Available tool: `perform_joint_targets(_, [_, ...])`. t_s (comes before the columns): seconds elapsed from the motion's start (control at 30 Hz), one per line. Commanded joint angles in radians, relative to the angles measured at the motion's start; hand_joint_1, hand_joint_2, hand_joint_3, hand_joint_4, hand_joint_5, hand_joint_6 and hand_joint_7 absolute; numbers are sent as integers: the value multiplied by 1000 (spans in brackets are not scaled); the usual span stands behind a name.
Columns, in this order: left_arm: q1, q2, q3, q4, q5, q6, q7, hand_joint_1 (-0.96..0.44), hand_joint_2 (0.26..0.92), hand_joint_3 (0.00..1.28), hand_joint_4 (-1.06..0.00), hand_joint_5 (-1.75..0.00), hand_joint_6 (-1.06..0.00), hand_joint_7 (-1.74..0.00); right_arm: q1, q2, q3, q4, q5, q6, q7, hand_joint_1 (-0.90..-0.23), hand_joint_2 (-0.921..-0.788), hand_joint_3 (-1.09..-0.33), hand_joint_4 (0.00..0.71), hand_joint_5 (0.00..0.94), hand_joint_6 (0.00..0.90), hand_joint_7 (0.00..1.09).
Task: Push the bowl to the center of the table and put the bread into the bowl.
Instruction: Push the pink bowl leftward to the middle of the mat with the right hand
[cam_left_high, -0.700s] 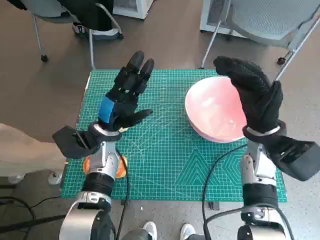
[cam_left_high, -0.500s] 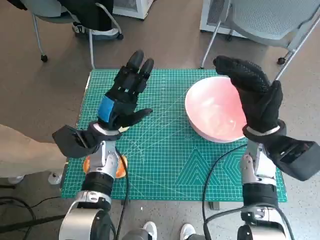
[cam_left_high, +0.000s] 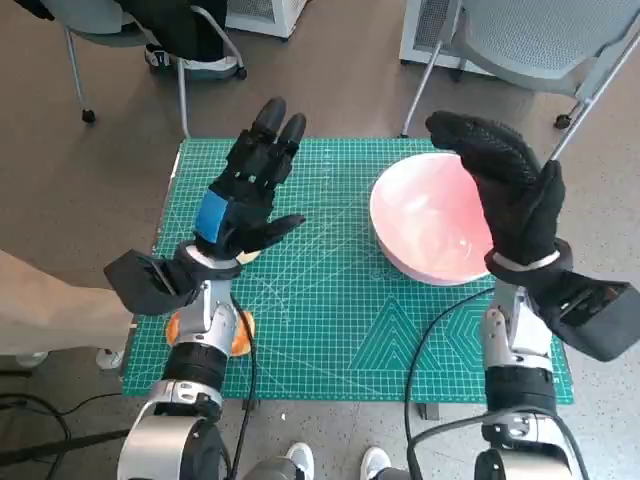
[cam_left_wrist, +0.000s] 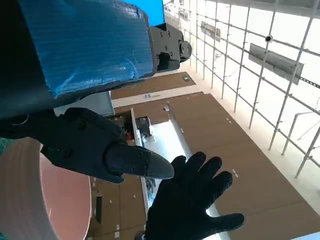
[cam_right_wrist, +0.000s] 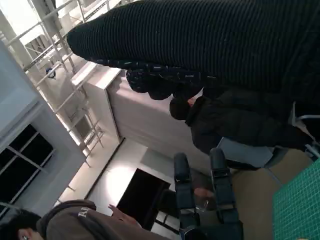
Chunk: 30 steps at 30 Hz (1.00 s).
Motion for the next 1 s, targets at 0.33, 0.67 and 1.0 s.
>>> perform_joint_targets(0.33, [-13,9,-12,6,22,-21,13,-470,921,97,-2,-1,-149,-11,-2,-25,-17,16,8,11,8,-625,-921,-681,233,0,85,448])
perform_joint_targets(0.67, [-9,11,-7,9,26,-29,12,-474,921,96,-7,-3,-152,-11,-116,-104,-112,243,30,-32,15,-644,-921,-675,238,3,108,454])
perform_joint_targets(1.0, [-4,13,-7,8,25,-31,11,-476,921,100,-19,-6,-153,-9,-235,-211,-164,521,-46,-45,-123,-654,-921,-701,221,13,119,445])
